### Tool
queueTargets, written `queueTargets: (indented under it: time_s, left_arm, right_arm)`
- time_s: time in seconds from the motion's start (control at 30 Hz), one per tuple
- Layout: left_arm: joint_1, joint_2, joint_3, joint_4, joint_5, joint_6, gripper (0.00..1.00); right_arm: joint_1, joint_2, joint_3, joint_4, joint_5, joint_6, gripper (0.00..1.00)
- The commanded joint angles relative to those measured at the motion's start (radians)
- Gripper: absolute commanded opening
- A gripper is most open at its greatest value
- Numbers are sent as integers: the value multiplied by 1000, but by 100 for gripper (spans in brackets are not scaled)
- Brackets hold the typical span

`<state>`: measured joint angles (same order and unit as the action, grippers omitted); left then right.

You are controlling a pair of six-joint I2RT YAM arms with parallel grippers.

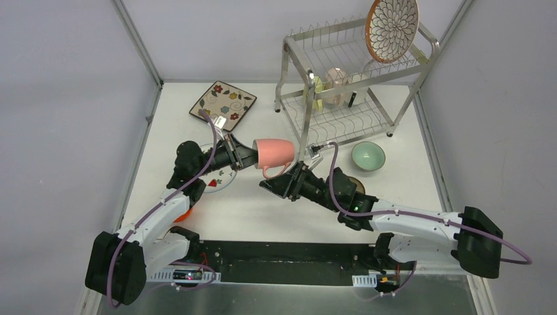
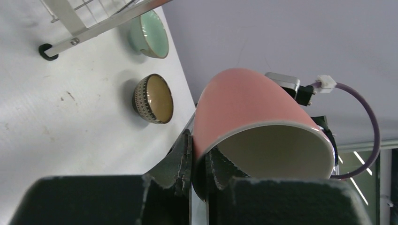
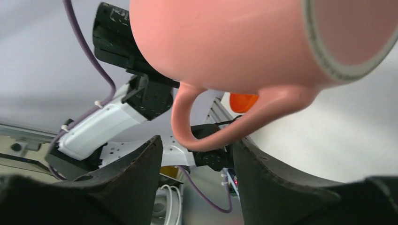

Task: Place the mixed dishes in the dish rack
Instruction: Pick up the cup at the center of the board, then turn the cup upside down in the dish rack.

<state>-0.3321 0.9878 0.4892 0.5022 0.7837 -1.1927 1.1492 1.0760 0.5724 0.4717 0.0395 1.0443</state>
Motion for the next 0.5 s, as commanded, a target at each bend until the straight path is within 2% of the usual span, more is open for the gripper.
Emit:
queueTargets:
  time_s: [0.0, 0.13, 0.47]
  left_arm:
    - [6, -28, -7, 318, 32, -115, 0]
    - [5, -27, -8, 344, 42, -118, 0]
    - [6, 4, -25, 487, 74, -151, 0]
  right_arm:
    - [3, 32, 15, 242, -23, 79, 57]
    - [2, 56, -8, 339, 3, 97, 54]
    - [-3, 35, -16, 332, 82, 126, 44]
